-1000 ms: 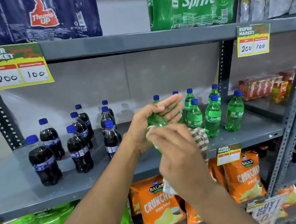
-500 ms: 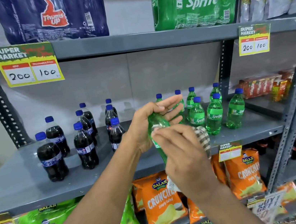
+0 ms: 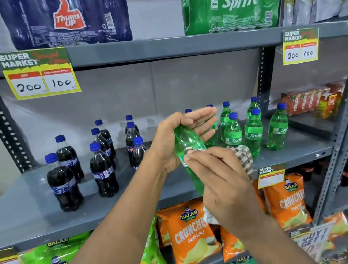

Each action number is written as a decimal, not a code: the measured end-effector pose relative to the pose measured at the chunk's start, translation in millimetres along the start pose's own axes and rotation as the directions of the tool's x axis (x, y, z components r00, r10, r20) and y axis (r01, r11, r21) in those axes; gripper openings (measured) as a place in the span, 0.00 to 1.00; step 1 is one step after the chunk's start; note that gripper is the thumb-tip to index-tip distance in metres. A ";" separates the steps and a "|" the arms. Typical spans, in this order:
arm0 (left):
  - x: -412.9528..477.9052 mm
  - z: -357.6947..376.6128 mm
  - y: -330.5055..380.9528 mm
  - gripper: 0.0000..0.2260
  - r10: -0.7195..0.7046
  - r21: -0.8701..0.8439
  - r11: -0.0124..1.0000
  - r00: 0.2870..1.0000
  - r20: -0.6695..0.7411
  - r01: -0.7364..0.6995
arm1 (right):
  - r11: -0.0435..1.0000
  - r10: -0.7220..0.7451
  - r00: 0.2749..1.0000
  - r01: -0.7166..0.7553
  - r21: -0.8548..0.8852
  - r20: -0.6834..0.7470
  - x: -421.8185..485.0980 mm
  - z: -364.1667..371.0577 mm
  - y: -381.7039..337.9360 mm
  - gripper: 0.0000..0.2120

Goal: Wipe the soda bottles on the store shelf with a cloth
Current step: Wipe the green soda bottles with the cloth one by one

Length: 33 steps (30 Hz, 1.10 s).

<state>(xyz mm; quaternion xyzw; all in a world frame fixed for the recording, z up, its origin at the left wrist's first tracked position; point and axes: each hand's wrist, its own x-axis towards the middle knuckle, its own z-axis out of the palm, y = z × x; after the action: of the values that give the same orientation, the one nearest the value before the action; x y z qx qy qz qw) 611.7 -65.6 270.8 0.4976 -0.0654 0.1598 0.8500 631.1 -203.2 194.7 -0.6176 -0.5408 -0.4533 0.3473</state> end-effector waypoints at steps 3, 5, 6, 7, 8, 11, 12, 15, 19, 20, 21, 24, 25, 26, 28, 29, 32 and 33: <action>-1.8 1.3 1.0 0.22 0.001 -0.010 1.000 1.000 0.007 -0.001 | 0.969 0.208 0.976 -0.196 0.151 -0.067 3.7 -3.5 10.3 0.17; -3.4 2.7 1.3 0.22 0.000 0.000 1.000 0.999 0.033 0.000 | 0.879 0.420 0.906 -0.390 0.276 -0.058 6.1 -5.8 15.4 0.19; -4.1 3.8 2.1 0.22 0.001 0.012 1.000 0.999 0.049 -0.001 | 0.856 0.456 0.888 -0.423 0.296 -0.051 5.2 -5.5 15.4 0.20; -4.3 4.2 2.9 0.22 0.000 0.019 1.000 0.998 0.058 -0.001 | 0.867 0.440 0.896 -0.407 0.287 -0.058 3.0 -5.0 13.6 0.20; -3.7 3.7 4.3 0.22 0.003 0.019 1.000 0.998 0.062 -0.004 | 0.901 0.380 0.922 -0.351 0.256 -0.073 0.7 -5.0 10.7 0.19; -1.9 2.2 6.8 0.21 0.016 0.005 1.000 0.999 0.039 -0.017 | 0.989 0.081 0.995 -0.075 0.125 -0.049 -7.2 -7.2 1.2 0.15; -1.6 2.1 6.7 0.21 0.018 0.002 1.000 0.999 0.032 -0.018 | 0.996 -0.002 1.000 0.003 0.088 -0.012 -9.6 -6.7 -0.5 0.15; -2.3 3.6 5.3 0.21 0.020 0.013 1.000 0.999 0.031 -0.021 | 0.996 -0.061 0.998 0.059 0.073 0.021 -15.0 -5.4 -1.0 0.15; -2.7 3.5 3.1 0.21 0.017 0.016 1.000 1.000 0.025 -0.017 | 0.879 0.366 0.929 -0.331 0.343 -0.043 -12.4 -11.0 6.0 0.16; -2.9 3.5 2.5 0.22 0.019 0.018 1.000 1.000 0.025 -0.019 | 0.792 0.485 0.875 -0.445 0.417 0.013 -10.5 -14.4 6.4 0.16; -3.0 3.4 1.8 0.22 0.020 0.018 1.000 0.999 0.026 -0.021 | 0.705 0.567 0.820 -0.533 0.468 0.080 -9.0 -17.4 5.5 0.17; -4.0 2.6 -0.1 0.22 0.014 0.029 0.999 0.999 0.030 -0.015 | 0.535 0.665 0.723 -0.637 0.555 0.189 -7.8 -22.2 4.4 0.18; -3.6 3.0 -1.2 0.22 0.009 0.042 0.999 0.999 0.033 -0.010 | 0.494 0.681 0.700 -0.655 0.572 0.213 -8.3 -22.8 6.6 0.18; -3.9 3.0 -1.6 0.22 0.010 0.053 0.999 0.999 0.034 -0.012 | 0.463 0.689 0.685 -0.669 0.582 0.239 -8.9 -22.5 8.7 0.19; -4.3 3.0 -1.8 0.22 0.019 0.056 0.998 1.000 0.023 -0.020 | 0.495 0.675 0.699 -0.667 0.556 0.238 -14.2 -20.8 9.8 0.20; -4.4 2.6 -1.3 0.21 0.025 0.047 0.999 1.000 0.012 -0.026 | 0.581 0.647 0.739 -0.637 0.506 0.188 -18.7 -19.7 8.8 0.21; -4.5 2.4 1.2 0.21 0.043 0.030 0.999 0.999 -0.032 -0.042 | 0.890 0.351 0.936 -0.327 0.317 -0.021 -36.7 -13.8 5.8 0.19; -4.5 2.5 1.9 0.21 0.046 0.030 0.999 0.998 -0.049 -0.045 | 0.943 0.230 0.972 -0.212 0.258 -0.042 -41.5 -11.3 4.6 0.17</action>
<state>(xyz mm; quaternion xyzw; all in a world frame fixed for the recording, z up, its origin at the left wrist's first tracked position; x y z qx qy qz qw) 607.0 -67.9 272.3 0.5041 -0.0534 0.1924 0.8402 633.4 -229.0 160.0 -0.6087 -0.5083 -0.3609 0.4908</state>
